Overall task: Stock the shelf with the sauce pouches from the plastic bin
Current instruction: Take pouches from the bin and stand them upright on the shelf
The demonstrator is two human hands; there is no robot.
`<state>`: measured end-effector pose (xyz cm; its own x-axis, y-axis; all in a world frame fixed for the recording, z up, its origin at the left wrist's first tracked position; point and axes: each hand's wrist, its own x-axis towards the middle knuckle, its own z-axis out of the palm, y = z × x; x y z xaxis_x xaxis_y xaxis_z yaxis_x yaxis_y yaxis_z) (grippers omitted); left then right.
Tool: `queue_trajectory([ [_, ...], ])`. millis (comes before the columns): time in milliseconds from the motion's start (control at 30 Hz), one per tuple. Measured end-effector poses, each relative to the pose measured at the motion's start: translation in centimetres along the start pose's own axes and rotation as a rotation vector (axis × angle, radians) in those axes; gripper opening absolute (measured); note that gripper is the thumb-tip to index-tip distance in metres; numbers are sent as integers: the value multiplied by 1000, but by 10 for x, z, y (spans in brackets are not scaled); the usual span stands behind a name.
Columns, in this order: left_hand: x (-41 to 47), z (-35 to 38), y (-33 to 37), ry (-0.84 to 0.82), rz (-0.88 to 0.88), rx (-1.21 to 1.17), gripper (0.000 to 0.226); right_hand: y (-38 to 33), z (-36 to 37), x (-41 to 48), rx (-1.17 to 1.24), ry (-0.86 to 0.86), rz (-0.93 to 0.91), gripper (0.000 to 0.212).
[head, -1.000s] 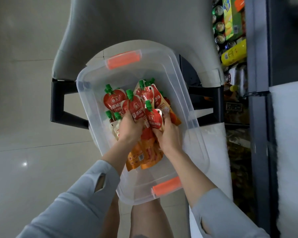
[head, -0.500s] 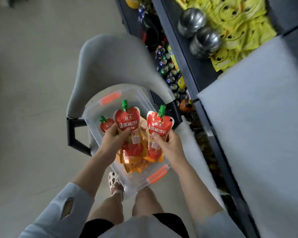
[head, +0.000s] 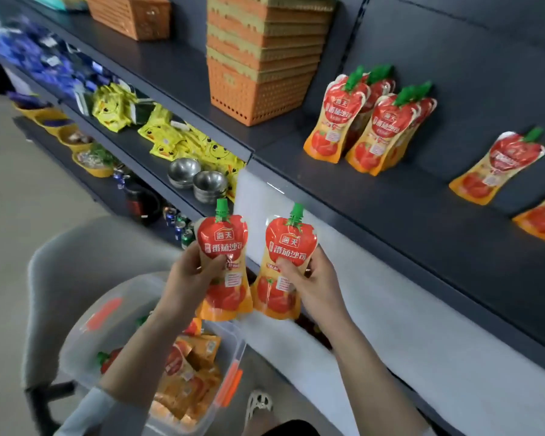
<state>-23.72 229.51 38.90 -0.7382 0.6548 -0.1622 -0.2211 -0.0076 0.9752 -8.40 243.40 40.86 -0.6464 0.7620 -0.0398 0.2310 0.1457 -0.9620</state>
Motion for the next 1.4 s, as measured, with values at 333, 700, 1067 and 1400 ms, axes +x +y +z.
queue_trajectory([
  [333,46,115,74,-166,158,59,16,-68,-130,41,-56,241,-144,25],
  [700,100,177,107,-133,191,15,26,-69,-198,154,-129,409,-149,25],
  [1067,124,177,107,-122,194,6,25,-59,-169,236,-225,480,-158,19],
  [1400,132,176,106,-148,175,34,30,-61,-162,247,-208,467,-154,29],
])
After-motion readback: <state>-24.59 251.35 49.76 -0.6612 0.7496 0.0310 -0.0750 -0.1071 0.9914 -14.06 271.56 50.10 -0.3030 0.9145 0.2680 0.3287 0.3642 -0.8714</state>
